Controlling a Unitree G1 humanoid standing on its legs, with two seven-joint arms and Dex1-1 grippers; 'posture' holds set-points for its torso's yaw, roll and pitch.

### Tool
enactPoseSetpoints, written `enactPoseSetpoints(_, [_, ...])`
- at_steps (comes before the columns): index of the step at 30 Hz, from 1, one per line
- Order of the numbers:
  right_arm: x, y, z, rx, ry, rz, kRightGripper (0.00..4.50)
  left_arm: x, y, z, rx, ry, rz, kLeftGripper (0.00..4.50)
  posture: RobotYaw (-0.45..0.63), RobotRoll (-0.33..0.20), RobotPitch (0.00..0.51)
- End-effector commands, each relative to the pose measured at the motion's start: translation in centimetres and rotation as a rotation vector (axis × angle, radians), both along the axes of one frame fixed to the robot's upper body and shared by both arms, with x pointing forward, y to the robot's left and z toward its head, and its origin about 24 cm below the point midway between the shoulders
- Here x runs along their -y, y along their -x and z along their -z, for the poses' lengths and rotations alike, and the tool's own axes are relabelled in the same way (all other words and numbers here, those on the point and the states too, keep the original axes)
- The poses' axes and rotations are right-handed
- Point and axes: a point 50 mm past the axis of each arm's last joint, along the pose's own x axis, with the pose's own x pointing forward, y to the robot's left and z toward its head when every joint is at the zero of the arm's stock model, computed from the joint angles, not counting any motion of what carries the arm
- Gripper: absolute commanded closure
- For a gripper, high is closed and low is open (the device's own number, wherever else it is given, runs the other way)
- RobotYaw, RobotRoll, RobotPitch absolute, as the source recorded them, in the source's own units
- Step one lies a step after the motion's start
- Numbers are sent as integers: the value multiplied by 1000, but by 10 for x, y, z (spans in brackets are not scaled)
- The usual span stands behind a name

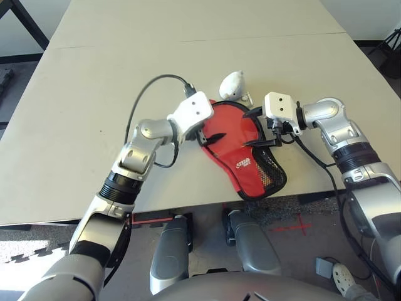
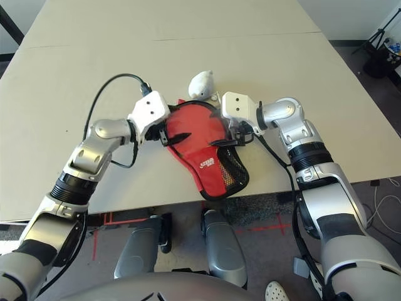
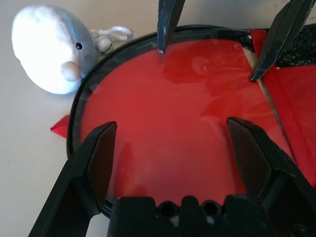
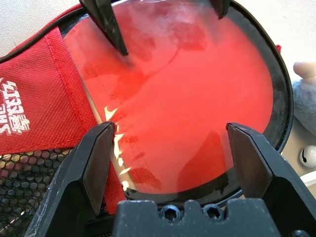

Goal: Store the ping-pong paddle in its case and zip it.

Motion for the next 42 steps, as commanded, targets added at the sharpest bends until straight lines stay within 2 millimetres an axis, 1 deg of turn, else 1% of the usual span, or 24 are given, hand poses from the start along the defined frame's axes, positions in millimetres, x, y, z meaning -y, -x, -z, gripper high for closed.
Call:
enactPoseSetpoints(1, [10,12,48,-176,159,45,0,1,4,17,-47,-54,21,55,63,0,219])
enactPoseSetpoints(3, [12,11,46,-179,150,55,0,0,7,23,-76,-77,37,55,61,0,218])
enactPoseSetpoints(6, [13,8,39,-185,118,81,0,0,7,25,-92,-80,35,55,60,0,218])
enactPoseSetpoints(10, [13,-1,18,-194,22,114,0,0,7,27,-104,-86,31,55,61,0,218])
enactPoseSetpoints(14, [11,-18,-29,-193,-166,152,0,-1,8,31,-113,-97,31,55,61,0,216])
enactPoseSetpoints(19, [11,-35,-65,-170,-293,252,0,0,9,32,-120,-100,34,55,62,0,215])
enactPoseSetpoints(21, [11,-44,-74,-159,-333,337,0,1,10,33,-121,-102,36,55,62,0,215])
enactPoseSetpoints(25, [7,-56,-77,-159,-383,478,0,2,12,34,-124,-105,39,55,74,0,219])
enactPoseSetpoints(31, [-9,-68,-71,-156,-425,663,0,5,18,36,-132,-104,46,55,88,0,225])
enactPoseSetpoints(35, [-17,-72,-65,-175,-438,758,0,7,21,36,-137,-102,48,55,96,0,229])
enactPoseSetpoints(39, [-24,-73,-52,-193,-400,831,0,8,24,37,-143,-101,52,55,101,0,231])
enactPoseSetpoints(42, [-27,-72,-44,-208,-364,852,0,9,25,37,-145,-101,52,55,111,0,235])
